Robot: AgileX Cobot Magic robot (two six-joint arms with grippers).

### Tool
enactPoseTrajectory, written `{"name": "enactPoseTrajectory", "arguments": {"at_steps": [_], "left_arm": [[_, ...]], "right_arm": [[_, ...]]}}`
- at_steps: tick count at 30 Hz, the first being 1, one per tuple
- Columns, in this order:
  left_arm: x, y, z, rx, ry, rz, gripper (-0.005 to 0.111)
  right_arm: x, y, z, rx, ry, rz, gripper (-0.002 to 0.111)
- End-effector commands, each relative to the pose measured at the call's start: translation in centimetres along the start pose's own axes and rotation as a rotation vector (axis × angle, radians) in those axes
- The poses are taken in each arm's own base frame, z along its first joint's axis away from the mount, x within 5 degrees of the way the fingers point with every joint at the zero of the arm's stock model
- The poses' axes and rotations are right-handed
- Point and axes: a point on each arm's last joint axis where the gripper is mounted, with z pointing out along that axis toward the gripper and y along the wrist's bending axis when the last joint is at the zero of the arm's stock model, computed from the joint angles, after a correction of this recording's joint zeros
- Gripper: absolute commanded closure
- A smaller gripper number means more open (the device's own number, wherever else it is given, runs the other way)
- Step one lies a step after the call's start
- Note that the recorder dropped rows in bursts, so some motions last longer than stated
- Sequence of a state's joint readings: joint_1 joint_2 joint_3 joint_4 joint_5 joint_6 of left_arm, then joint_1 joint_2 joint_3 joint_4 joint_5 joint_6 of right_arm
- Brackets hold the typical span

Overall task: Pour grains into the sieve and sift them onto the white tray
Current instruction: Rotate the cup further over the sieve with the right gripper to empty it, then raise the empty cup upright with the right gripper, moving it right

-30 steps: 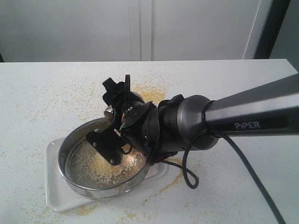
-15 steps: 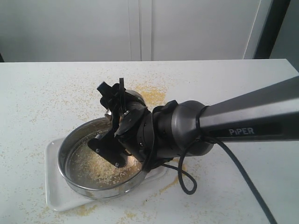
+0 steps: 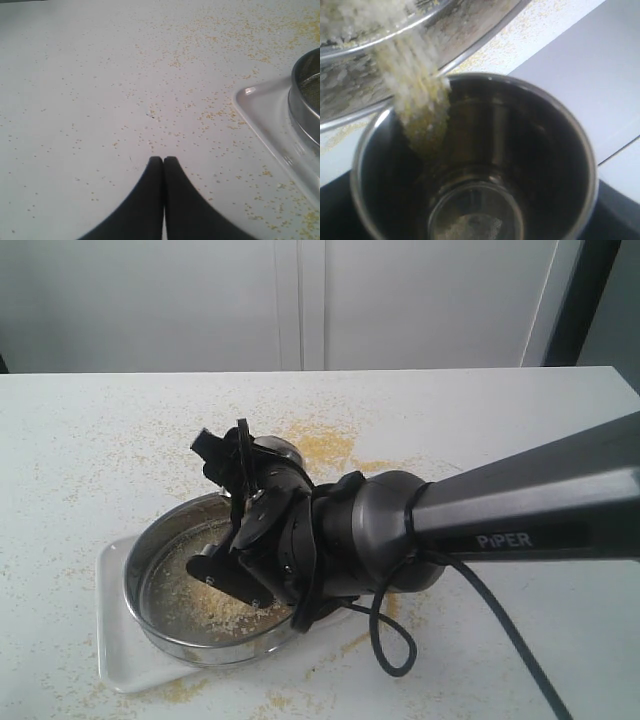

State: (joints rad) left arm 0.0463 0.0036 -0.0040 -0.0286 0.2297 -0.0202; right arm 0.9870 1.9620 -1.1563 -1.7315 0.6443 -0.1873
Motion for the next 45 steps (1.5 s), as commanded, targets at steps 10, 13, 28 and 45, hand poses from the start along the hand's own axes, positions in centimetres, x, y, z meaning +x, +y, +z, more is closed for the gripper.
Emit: {"name": "enactPoseTrajectory", "arguments": {"at_steps": [10,13,28,45], "left_arm": [[0.1,0.0,0.0,0.002,0.003,-0.009,0.106],[0.1,0.0,0.0,0.002,0.003,-0.009,0.106],[0.1,0.0,0.0,0.002,0.003,-0.009,0.106],[0.1,0.0,0.0,0.001,0.002,-0.009,0.106]], "right_arm": [[-0.5,-0.8,-0.5,0.036,-0.025,-0.202,0.108],[-0.5,-0.8,-0.5,0.036,-0.025,-0.215,0.108],[0.9,-2.8,-1.0,0.039,0.152,-0.291,0.108],[4.3,-5.7,-6.7,0.068,-0.243,1.083,0.108]]}}
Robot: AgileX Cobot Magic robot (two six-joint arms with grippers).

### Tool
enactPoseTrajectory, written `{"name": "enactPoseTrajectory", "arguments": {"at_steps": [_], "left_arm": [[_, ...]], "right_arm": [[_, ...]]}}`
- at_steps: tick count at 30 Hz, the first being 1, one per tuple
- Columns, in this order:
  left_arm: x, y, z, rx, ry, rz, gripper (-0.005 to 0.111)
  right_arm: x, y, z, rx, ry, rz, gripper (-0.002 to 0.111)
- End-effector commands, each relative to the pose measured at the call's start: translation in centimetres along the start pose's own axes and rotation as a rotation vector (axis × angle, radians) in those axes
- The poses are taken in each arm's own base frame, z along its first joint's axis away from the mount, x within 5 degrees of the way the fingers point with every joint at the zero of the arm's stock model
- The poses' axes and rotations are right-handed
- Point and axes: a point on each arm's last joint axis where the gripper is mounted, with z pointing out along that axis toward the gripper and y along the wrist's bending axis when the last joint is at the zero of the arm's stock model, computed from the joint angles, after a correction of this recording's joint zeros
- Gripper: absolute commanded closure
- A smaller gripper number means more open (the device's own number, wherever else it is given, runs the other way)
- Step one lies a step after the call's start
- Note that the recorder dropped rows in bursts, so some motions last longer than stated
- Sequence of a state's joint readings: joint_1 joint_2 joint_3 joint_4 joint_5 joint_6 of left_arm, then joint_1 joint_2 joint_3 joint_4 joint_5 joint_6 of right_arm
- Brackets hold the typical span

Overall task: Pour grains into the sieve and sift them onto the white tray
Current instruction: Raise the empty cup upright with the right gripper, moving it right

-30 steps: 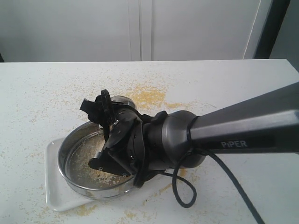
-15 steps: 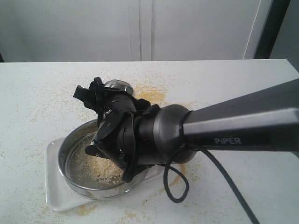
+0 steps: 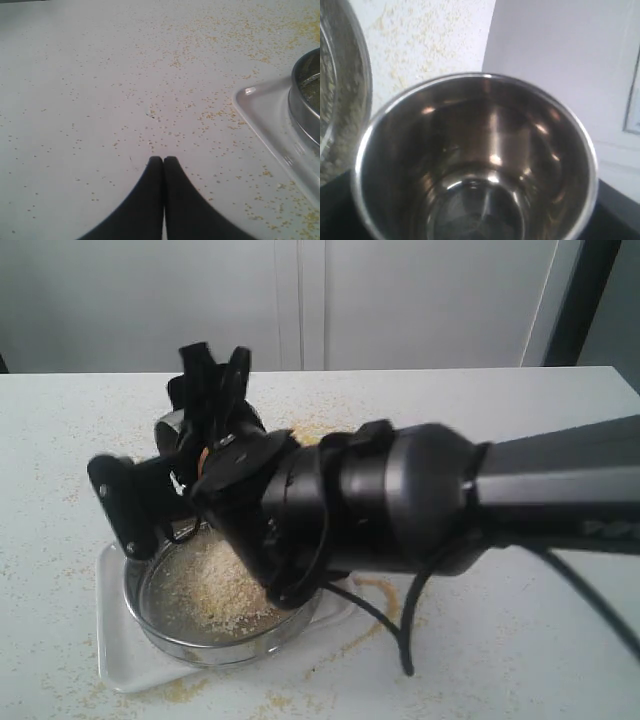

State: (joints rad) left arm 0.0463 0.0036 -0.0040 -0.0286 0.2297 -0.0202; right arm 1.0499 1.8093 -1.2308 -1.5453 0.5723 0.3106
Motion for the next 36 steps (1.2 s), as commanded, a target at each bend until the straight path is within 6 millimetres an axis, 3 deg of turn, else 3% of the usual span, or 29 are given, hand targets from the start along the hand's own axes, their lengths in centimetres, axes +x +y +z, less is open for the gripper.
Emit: {"name": "enactPoseTrajectory", "arguments": {"at_steps": [1,11,15,22,26,36], "left_arm": [[0.1,0.0,0.0,0.001,0.002,-0.009,0.106],[0.1,0.0,0.0,0.001,0.002,-0.009,0.106],[0.1,0.0,0.0,0.001,0.002,-0.009,0.106],[0.1,0.0,0.0,0.001,0.002,-0.009,0.106],[0.1,0.0,0.0,0.001,0.002,-0.009,0.106],[0.1,0.0,0.0,0.001,0.002,-0.009,0.106]], "right_arm": [[1.0,-2.1,-2.2,-0.074,-0.177,0.448,0.108],[1.9,-2.8,-5.0,-0.306,-0.516,0.880,0.108],[3.4,-3.1,-5.6,-0.429,-0.608,1.070,0.108],[7.7,-2.2,-5.0,-0.546,-0.671,1.181,0.108],[10.7,-1.6,-4.3,-0.545,-0.608,1.287,0.108],[18.6,-1.6,-3.0,-0.392,-0.428,1.501,0.108]]}}
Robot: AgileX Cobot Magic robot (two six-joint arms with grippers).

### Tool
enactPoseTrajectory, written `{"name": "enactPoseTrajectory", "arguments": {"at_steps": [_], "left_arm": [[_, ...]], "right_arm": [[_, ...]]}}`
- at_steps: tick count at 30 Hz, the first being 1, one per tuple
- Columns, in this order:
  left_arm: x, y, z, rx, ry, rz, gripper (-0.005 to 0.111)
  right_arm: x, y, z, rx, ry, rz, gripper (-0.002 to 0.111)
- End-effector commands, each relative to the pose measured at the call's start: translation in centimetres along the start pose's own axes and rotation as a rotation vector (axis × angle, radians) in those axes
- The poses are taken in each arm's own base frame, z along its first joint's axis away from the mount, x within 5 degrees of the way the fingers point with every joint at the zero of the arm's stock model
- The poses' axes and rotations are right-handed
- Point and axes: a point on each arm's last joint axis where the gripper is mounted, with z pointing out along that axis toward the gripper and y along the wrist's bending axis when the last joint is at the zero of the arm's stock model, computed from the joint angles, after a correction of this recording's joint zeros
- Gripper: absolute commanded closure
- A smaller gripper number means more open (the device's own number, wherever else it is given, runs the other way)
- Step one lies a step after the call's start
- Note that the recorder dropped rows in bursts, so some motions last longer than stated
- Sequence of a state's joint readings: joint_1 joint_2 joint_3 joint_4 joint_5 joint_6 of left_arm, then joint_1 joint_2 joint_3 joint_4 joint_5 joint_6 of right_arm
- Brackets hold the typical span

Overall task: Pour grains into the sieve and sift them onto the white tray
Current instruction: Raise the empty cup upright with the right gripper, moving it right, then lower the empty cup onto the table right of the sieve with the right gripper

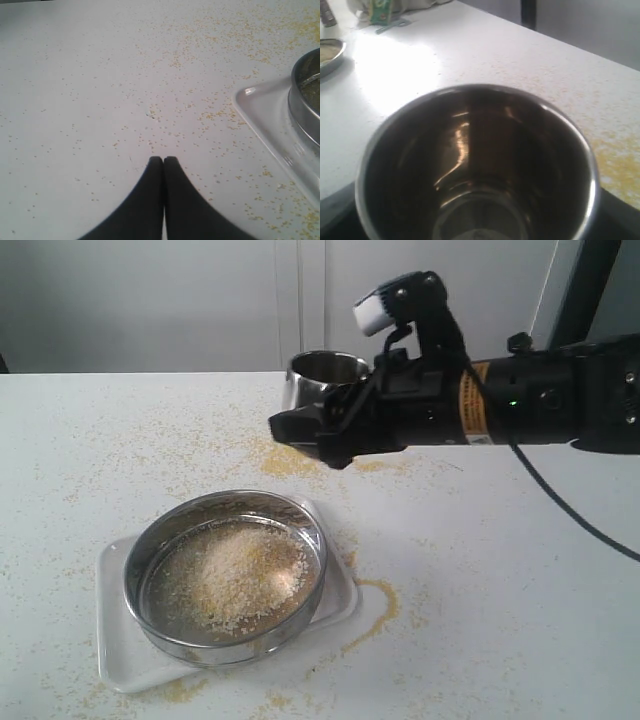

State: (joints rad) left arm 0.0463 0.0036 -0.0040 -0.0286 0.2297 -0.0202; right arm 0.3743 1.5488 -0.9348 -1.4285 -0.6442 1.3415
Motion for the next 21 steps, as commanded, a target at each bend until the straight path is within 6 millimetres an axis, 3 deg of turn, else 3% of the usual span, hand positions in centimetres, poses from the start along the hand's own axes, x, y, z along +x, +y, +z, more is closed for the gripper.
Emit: {"name": "enactPoseTrajectory", "arguments": {"at_steps": [1,6,9,15,21], "left_arm": [[0.1,0.0,0.0,0.001,0.002,-0.009,0.106],[0.1,0.0,0.0,0.001,0.002,-0.009,0.106],[0.1,0.0,0.0,0.001,0.002,-0.009,0.106],[0.1,0.0,0.0,0.001,0.002,-0.009,0.106],[0.1,0.0,0.0,0.001,0.002,-0.009,0.106]], "right_arm": [[0.1,-2.9,-2.1,0.097,-0.028,0.061,0.108],[1.8,-7.0,-4.7,0.340,-0.035,0.208,0.108],[3.6,-8.2,-5.6,0.444,-0.069,0.287,0.108],[5.7,-8.4,-5.2,0.453,-0.179,0.265,0.108],[8.5,-10.2,-4.1,0.528,-0.093,0.221,0.108]]}}
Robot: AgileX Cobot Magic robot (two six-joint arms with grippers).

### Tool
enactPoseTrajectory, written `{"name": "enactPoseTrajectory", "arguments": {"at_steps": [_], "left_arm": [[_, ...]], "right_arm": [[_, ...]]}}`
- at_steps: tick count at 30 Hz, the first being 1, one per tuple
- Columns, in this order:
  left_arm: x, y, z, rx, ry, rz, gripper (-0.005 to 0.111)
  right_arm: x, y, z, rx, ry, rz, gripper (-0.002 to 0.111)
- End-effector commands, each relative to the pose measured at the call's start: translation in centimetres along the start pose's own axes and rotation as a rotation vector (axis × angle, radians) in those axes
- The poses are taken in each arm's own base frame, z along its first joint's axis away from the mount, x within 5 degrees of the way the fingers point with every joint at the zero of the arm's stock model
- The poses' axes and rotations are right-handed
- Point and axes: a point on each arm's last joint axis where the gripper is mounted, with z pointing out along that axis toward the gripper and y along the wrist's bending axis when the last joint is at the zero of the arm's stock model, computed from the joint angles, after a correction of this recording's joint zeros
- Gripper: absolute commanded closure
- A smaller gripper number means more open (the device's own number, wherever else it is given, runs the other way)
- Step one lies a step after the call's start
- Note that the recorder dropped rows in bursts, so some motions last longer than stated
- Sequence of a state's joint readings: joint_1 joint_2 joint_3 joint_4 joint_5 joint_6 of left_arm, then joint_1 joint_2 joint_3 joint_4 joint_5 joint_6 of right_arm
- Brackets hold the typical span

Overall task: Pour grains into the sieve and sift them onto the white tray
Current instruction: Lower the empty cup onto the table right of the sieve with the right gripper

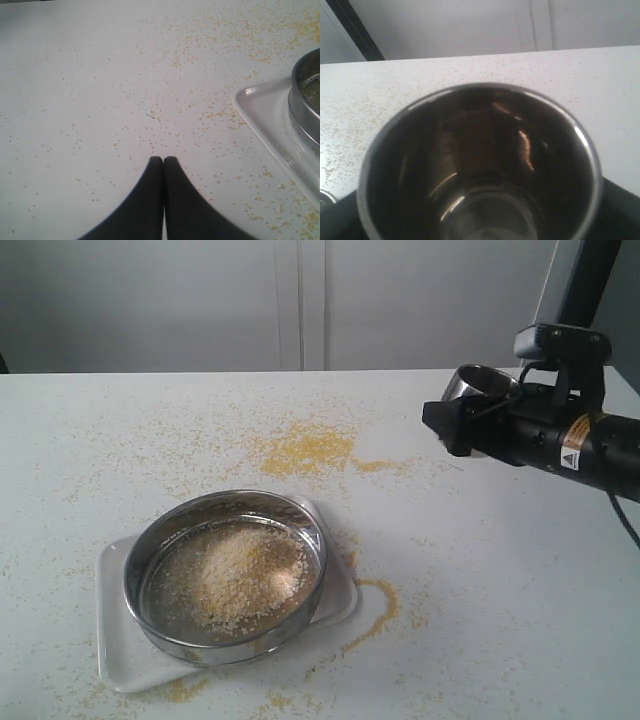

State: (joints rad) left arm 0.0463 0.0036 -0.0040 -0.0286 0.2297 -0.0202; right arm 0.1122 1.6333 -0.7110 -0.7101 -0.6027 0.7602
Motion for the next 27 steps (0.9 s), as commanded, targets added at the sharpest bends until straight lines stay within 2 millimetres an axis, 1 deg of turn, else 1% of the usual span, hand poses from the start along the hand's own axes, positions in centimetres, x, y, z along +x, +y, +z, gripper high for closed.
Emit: {"name": "enactPoseTrajectory", "arguments": {"at_steps": [1,2,3,5,6,7,8,9,12,15,23,27], "left_arm": [[0.1,0.0,0.0,0.001,0.002,-0.009,0.106],[0.1,0.0,0.0,0.001,0.002,-0.009,0.106],[0.1,0.0,0.0,0.001,0.002,-0.009,0.106],[0.1,0.0,0.0,0.001,0.002,-0.009,0.106],[0.1,0.0,0.0,0.001,0.002,-0.009,0.106],[0.1,0.0,0.0,0.001,0.002,-0.009,0.106],[0.1,0.0,0.0,0.001,0.002,-0.009,0.106],[0.1,0.0,0.0,0.001,0.002,-0.009,0.106],[0.1,0.0,0.0,0.001,0.002,-0.009,0.106],[0.1,0.0,0.0,0.001,0.002,-0.009,0.106],[0.1,0.0,0.0,0.001,0.002,-0.009,0.106],[0.1,0.0,0.0,0.001,0.002,-0.009,0.106]], "right_arm": [[1.8,-1.1,1.2,0.025,0.031,-0.046,0.108],[2.6,-1.3,1.9,0.011,0.033,-0.039,0.108],[3.0,-1.4,2.2,-0.003,0.022,-0.027,0.108],[4.8,-1.7,3.6,-0.061,0.003,0.012,0.108],[5.2,-1.8,4.0,-0.073,0.007,0.016,0.108],[6.0,-2.0,4.7,-0.081,0.028,-0.002,0.108],[6.4,-2.0,5.0,-0.093,0.040,-0.039,0.108],[6.9,-1.8,5.6,-0.104,0.058,-0.110,0.108],[7.4,-1.5,6.5,-0.105,0.093,-0.142,0.108],[7.4,-1.2,7.3,-0.115,0.093,-0.151,0.108],[8.3,-1.4,9.1,-0.122,0.113,-0.152,0.108],[8.2,-1.3,9.8,-0.133,0.109,-0.184,0.108]]}}
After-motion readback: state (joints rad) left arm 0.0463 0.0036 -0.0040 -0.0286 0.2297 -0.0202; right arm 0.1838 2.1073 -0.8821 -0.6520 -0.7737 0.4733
